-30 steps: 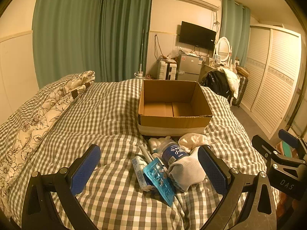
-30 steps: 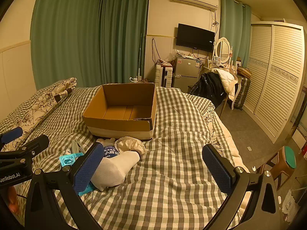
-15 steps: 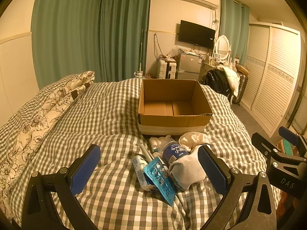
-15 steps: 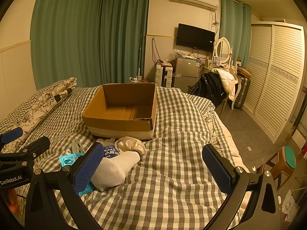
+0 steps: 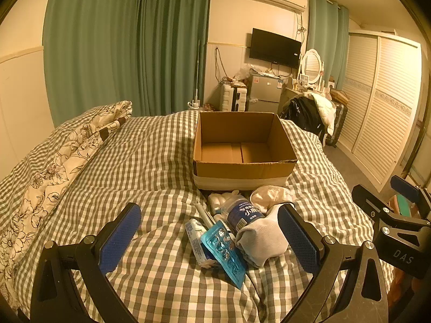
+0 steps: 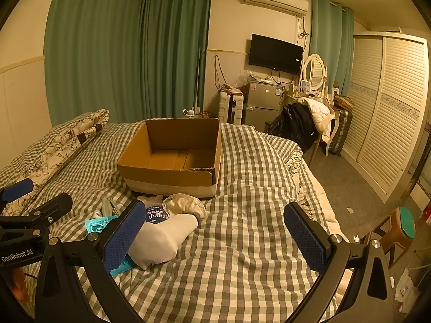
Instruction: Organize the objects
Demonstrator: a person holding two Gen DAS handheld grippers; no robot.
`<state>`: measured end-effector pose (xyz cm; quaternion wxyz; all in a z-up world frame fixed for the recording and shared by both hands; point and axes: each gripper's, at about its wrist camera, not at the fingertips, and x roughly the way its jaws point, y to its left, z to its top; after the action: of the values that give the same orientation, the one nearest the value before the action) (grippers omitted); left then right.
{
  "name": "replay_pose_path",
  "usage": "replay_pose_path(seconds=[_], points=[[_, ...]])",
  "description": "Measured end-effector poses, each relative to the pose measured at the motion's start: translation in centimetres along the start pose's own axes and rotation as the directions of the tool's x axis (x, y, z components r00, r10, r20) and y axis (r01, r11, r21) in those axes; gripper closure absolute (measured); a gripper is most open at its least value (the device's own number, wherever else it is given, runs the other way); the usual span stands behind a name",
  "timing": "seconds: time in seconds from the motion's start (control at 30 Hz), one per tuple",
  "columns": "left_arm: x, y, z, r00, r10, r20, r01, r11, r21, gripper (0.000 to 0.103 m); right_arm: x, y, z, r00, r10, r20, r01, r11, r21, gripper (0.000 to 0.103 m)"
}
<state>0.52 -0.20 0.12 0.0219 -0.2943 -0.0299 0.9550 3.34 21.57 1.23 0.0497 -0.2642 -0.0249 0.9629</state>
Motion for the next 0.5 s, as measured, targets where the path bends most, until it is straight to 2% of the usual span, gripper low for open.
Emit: replay_pose_path(seconds=[0.5], points=[[-0.83, -0.58, 0.11, 1.0, 0.002, 0.009, -0.002, 1.0, 0.016, 0.0, -1.01, -0.15, 0.31, 1.0, -0.003, 0.021, 0.003, 1.0, -0.004, 0.0]])
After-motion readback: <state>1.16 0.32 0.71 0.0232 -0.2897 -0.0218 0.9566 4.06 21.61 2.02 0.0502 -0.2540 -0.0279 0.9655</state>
